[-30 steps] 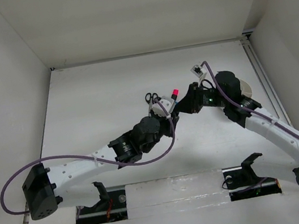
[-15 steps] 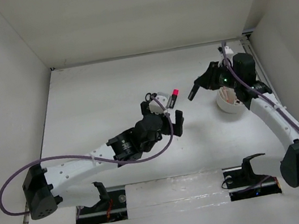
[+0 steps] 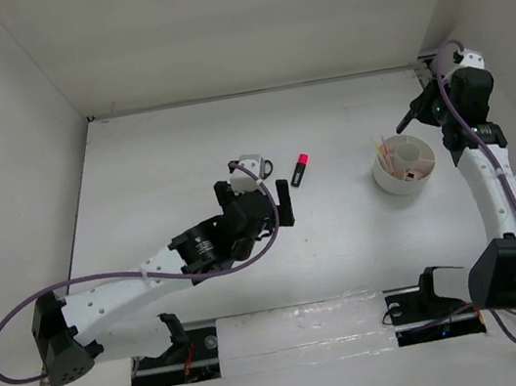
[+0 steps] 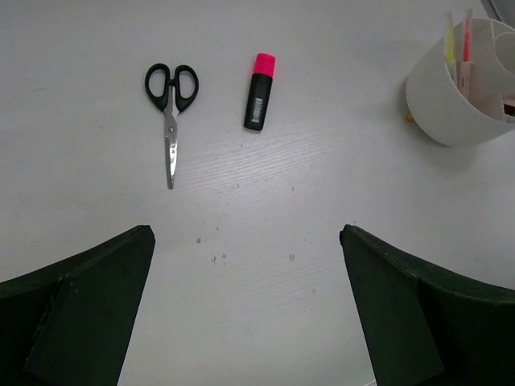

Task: Sort the stationery into containers
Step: Place the stationery in the storage box.

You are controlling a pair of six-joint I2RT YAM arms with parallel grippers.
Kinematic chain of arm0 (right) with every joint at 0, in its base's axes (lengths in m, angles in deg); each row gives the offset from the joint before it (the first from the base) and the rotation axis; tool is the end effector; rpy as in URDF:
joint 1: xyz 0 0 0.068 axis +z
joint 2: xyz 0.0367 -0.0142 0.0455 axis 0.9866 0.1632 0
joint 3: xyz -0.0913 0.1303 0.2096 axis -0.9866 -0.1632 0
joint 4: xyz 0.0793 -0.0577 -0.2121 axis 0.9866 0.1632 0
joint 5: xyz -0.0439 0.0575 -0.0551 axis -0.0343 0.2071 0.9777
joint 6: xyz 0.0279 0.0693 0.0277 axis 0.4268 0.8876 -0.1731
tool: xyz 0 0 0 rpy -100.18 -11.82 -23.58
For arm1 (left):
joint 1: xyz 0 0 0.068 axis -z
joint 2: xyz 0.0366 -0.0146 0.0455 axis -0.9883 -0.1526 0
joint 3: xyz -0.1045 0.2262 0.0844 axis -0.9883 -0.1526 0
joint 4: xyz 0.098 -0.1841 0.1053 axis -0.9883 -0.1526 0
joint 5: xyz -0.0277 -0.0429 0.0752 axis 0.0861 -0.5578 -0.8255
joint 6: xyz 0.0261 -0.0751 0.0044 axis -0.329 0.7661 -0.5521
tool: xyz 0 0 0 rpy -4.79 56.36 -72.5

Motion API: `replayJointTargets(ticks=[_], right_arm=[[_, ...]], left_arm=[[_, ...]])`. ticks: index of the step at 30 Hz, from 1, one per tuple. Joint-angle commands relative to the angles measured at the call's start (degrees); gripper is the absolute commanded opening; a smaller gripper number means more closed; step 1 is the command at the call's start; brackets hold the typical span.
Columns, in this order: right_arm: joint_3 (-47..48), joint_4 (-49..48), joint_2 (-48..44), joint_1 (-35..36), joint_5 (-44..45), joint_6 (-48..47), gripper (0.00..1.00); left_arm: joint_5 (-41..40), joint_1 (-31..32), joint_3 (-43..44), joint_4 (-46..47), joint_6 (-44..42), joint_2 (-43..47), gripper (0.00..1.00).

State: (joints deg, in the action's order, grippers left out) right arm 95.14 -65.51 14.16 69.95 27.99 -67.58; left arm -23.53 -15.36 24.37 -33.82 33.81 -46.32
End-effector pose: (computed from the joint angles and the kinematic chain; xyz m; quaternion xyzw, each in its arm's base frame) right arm 0.2815 -0.0451 0.3357 0.1687 0.8080 0.0794 0.5590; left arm 0.1421 -0.2195 0.3217 0.0863 0.8007 -0.2240 0.5489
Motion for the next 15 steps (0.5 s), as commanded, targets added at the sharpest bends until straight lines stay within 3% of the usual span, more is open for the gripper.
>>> replayJointTargets(ticks=[1, 15], right_arm=[[3.8, -1.3, 1.4, -1.6, 5.2, -0.3, 0.00], [2.0, -7.1, 7.9, -2.6, 2.6, 1.3, 0.00]], left_arm=[[-1.2, -0.4, -1.0, -0.7, 1.7, 1.7, 1.00], [-1.1, -0.4, -1.0, 0.4, 0.6, 0.6, 1.00]])
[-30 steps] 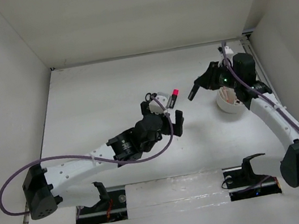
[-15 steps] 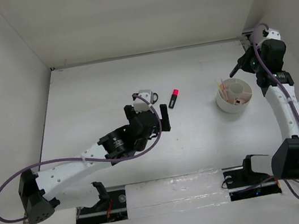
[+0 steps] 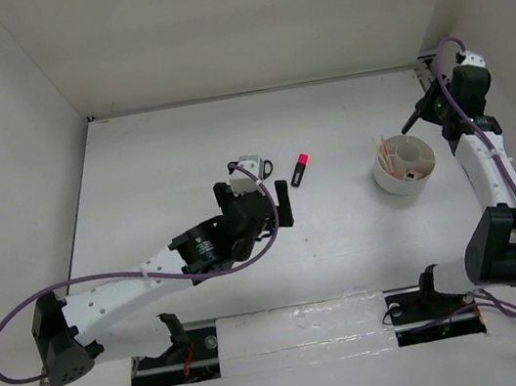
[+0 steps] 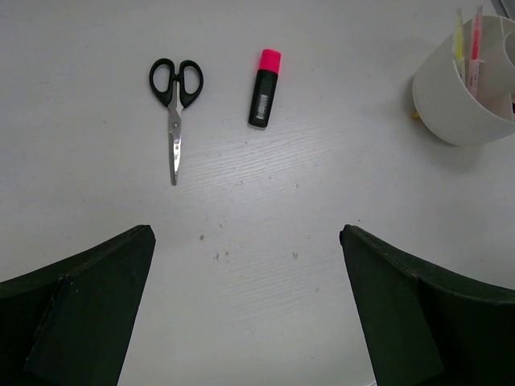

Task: Sort the stationery into containers
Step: Place the stationery in the storage box.

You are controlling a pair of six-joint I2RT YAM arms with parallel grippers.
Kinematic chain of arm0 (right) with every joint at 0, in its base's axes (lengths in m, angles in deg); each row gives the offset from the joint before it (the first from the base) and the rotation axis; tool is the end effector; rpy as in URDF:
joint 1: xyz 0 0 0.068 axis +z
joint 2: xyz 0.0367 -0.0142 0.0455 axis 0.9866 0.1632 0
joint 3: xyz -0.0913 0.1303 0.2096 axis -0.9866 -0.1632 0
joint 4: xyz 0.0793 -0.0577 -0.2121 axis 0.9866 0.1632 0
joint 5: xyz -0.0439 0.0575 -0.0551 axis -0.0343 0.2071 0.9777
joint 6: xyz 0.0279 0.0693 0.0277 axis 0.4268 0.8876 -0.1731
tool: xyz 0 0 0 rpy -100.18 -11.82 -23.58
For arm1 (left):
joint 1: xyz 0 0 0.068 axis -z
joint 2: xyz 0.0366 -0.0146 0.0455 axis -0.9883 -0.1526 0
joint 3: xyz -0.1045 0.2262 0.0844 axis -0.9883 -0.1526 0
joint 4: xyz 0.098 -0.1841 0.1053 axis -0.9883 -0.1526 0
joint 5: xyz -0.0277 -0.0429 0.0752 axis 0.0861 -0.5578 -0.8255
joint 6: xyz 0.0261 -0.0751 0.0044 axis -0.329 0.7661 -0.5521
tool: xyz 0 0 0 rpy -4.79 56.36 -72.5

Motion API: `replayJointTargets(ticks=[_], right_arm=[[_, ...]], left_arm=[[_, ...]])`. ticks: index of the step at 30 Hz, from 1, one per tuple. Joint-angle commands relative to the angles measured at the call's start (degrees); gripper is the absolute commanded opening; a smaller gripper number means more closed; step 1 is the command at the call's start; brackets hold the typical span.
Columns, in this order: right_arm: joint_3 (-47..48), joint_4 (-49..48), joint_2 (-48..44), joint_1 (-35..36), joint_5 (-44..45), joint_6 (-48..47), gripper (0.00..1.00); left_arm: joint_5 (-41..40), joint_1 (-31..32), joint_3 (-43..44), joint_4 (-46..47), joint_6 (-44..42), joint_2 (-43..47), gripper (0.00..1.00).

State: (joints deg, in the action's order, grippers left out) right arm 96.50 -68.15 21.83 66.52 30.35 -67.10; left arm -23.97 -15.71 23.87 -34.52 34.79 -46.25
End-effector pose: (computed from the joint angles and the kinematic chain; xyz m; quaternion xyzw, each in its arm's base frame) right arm 0.3085 -0.0724 0.3123 0.2133 0.8160 0.0478 0.5352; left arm 0.1433 -0.2172 0.3177 0.0788 0.8055 -0.2176 0.5455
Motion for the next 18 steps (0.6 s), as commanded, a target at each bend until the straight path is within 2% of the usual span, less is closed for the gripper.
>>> replayJointTargets(ticks=[1, 11, 18], right_arm=[[0.6, -4.5, 0.9, 1.3, 0.3, 0.8, 0.00], [-1.4, -5.7, 3.3, 6.2, 5.2, 1.9, 0.00], [-3.2, -5.7, 3.3, 6.2, 8.2, 1.9, 0.00]], left_arm=[[-0.7, 0.0, -0.5, 1.1, -0.3, 0.5, 1.00], [-0.7, 0.0, -1.0, 1.1, -0.3, 0.5, 1.00], [-0.1, 0.0, -1.0, 1.1, -0.3, 0.5, 1.00]])
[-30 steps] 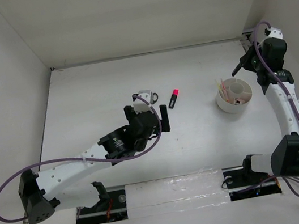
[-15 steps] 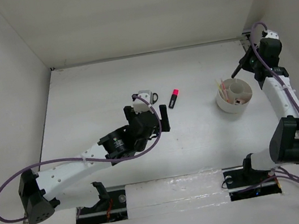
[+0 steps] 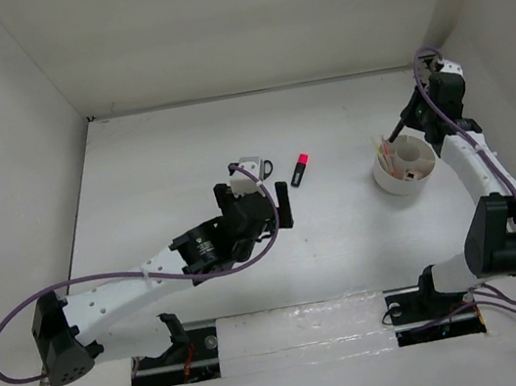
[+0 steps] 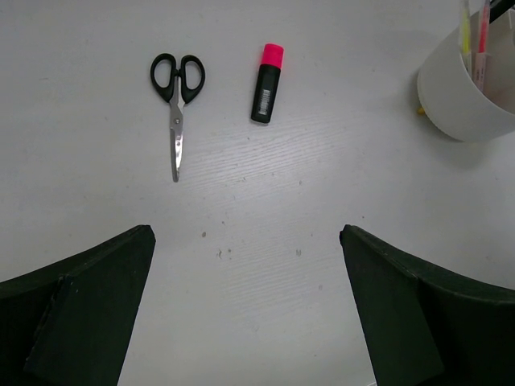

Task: Sort the stationery into containers
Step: Place the stationery in the storage box.

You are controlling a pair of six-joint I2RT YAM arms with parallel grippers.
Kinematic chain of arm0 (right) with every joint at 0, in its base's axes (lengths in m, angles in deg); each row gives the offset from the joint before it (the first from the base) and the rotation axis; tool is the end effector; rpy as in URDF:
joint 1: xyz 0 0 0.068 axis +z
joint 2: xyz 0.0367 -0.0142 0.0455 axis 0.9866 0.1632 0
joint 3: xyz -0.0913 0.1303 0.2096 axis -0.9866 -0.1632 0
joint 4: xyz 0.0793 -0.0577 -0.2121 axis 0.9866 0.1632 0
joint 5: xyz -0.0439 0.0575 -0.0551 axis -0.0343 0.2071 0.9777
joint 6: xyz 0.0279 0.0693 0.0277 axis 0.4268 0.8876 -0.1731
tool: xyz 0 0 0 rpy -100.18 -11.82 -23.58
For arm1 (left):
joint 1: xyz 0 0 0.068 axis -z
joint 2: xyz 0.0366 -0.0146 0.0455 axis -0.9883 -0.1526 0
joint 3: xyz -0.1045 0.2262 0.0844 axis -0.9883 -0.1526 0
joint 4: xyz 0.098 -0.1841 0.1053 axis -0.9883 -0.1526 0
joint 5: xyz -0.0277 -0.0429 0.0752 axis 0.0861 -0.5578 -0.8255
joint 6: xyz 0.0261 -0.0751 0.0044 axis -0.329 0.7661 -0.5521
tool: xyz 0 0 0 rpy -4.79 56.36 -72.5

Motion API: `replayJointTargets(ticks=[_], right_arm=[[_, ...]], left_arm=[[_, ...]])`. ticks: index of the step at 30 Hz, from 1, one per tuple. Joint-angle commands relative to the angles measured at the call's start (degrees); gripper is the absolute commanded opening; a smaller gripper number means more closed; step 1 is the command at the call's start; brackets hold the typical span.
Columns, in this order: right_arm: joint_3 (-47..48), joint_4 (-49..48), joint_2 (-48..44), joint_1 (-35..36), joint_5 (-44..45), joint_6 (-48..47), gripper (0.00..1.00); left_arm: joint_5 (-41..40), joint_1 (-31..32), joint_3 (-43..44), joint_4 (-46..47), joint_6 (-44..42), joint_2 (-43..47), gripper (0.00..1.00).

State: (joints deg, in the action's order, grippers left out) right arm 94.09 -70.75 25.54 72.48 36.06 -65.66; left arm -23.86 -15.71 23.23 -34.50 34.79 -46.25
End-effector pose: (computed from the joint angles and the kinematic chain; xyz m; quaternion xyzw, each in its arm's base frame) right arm 0.3256 -0.0485 0.2837 0.2105 0.8336 0.0376 0.5093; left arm 0.1431 -0.2170 0.3139 0.0816 0.8079 -0.2144 0.5429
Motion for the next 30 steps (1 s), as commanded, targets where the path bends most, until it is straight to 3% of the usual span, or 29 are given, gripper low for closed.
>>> replayJointTargets(ticks=[1, 11, 12, 13, 18, 27, 30], right_arm=[[-0.8, -3.1, -0.4, 0.2, 3.0, 0.4, 0.00], [-2.3, -2.5, -0.5, 1.3, 3.5, 0.4, 0.00], [-2.3, -2.5, -0.5, 1.3, 3.5, 0.4, 0.08], [-2.3, -2.5, -0.5, 1.3, 3.5, 0.4, 0.08], [-3.6, -2.5, -1.8, 1.9, 3.5, 0.4, 0.38], [-3.0, -0.5, -5.4, 2.4, 4.0, 0.4, 0.60], [-2.0, 0.3, -9.5, 3.2, 5.7, 0.9, 0.80]], left_arm=[[-0.2, 0.0, -0.4, 1.1, -0.3, 0.5, 1.00], [0.3, 0.0, -0.4, 1.1, -0.3, 0.5, 1.00], [0.3, 0.0, -0.4, 1.1, -0.3, 0.5, 1.00], [0.3, 0.0, -0.4, 1.1, -0.3, 0.5, 1.00], [0.3, 0.0, -0.4, 1.1, -0.3, 0.0, 1.00], [-0.2, 0.0, -0.4, 1.1, 0.2, -2.2, 1.00], [-0.2, 0.0, 0.3, 1.7, 0.2, -4.7, 1.00]])
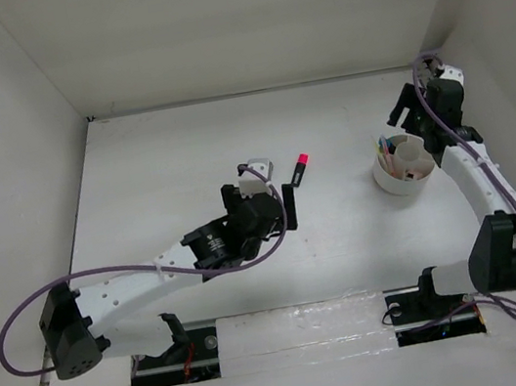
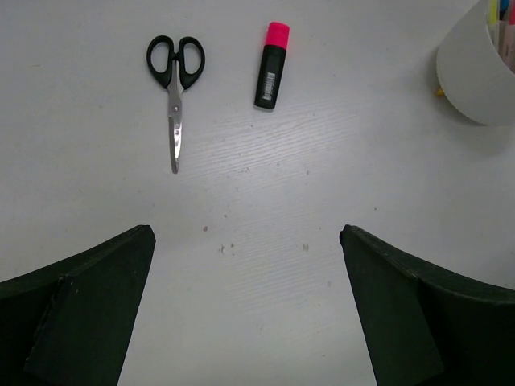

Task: Sort the stationery into containers
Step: Place the stationery in the storage box, then pick up the stationery from the center of the board.

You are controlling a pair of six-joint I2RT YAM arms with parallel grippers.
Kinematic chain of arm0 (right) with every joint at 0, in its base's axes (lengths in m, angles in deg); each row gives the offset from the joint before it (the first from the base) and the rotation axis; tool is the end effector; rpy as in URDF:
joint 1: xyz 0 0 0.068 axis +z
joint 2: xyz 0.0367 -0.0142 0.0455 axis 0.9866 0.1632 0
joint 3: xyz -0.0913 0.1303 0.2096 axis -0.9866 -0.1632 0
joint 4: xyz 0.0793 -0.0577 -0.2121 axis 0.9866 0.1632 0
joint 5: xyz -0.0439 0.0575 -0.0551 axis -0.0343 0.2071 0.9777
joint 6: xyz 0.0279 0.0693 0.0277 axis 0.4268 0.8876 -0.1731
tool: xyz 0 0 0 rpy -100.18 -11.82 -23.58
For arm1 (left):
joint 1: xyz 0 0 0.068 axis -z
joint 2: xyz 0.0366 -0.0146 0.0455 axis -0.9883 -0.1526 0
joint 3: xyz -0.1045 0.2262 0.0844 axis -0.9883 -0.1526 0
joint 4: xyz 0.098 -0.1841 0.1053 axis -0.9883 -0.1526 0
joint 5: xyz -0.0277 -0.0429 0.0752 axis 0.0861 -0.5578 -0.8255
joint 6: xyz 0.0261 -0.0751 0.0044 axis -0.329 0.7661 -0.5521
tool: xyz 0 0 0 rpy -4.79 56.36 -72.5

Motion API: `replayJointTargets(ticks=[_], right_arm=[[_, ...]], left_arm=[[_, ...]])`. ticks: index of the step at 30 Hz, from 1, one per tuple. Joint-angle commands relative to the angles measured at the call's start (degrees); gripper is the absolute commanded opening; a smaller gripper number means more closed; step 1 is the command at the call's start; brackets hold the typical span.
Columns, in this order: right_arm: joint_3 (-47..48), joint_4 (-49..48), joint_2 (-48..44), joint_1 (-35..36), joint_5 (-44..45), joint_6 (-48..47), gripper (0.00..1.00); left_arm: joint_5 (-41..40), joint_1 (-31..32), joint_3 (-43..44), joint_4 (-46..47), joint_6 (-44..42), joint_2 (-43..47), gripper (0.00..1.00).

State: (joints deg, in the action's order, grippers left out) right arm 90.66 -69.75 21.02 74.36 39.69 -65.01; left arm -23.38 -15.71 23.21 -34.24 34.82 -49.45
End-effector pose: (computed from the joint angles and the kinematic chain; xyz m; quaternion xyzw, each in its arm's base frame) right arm 0.3070 -0.0399 0.2844 0.2170 0.8309 0.0219 0.5118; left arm 0.1474 -0.2276 0.3006 0.0941 0.8189 -0.1991 0.5300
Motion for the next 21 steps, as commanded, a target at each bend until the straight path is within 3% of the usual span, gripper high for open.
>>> replayJointTargets(ticks=[1, 10, 14, 16, 21], right_arm=[[2.2, 0.1, -5.9, 2.0, 2.6, 0.3, 1.00], [14.0, 10.7, -11.3, 13.3, 12.6, -3.2, 1.00], [10.3, 7.1, -14.5, 12.1, 1.8, -2.2, 1.00], [7.7, 5.4, -15.8, 10.5, -8.1, -2.2, 1.00], [6.3, 5.3, -17.8, 12.0, -9.2, -2.7, 1.00]], left_arm=[[-0.7, -0.6, 0.4, 2.1, 0.2, -2.4, 1.00], [12.4, -10.4, 8.1, 11.7, -9.0, -17.0, 1.00], [16.3, -12.0, 15.0, 12.5, -14.3, -25.6, 1.00], [17.3, -12.7, 18.2, 11.6, -16.2, -29.1, 1.00], [20.5, -15.4, 27.1, 10.1, -18.6, -39.9, 0.94]])
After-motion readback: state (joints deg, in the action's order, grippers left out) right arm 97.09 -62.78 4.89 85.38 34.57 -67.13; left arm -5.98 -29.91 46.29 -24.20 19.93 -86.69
